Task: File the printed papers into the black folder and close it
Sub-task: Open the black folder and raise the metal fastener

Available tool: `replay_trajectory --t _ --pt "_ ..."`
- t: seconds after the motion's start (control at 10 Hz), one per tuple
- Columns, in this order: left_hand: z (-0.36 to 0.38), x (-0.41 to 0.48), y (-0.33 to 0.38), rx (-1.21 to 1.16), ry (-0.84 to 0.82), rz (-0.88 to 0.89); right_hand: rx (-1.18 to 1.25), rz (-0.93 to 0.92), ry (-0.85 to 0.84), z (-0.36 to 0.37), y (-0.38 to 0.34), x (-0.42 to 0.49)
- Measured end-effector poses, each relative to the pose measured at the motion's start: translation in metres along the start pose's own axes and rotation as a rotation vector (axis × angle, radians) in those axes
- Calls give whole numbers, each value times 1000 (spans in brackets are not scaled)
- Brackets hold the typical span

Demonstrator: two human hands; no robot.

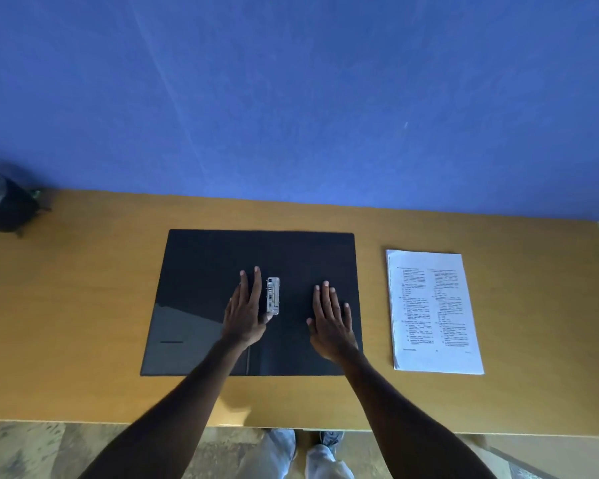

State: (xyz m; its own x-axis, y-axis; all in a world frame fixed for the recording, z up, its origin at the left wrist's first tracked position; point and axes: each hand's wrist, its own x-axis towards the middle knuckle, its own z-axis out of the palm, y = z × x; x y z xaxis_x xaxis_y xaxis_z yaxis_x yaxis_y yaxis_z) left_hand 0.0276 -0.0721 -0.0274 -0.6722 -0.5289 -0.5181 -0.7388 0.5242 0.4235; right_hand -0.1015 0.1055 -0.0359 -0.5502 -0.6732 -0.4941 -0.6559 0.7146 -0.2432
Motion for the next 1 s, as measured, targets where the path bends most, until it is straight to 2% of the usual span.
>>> replay_trajectory --t 0.2,0.4,0.5,0.7,1.0 --pt "-6 6 2 43 -26 -38 -42 0 13 2 -2 0" --pt "-20 8 -9 -134 -154 6 -64 -11 11 2 -2 0" --pt "-28 8 -12 -233 -128 56 -54 -3 9 2 -3 0" --pt "-28 12 -2 -331 28 142 -55 -4 11 3 -4 1" --pt "-41 38 16 -177 211 121 -50 4 34 12 -3 1"
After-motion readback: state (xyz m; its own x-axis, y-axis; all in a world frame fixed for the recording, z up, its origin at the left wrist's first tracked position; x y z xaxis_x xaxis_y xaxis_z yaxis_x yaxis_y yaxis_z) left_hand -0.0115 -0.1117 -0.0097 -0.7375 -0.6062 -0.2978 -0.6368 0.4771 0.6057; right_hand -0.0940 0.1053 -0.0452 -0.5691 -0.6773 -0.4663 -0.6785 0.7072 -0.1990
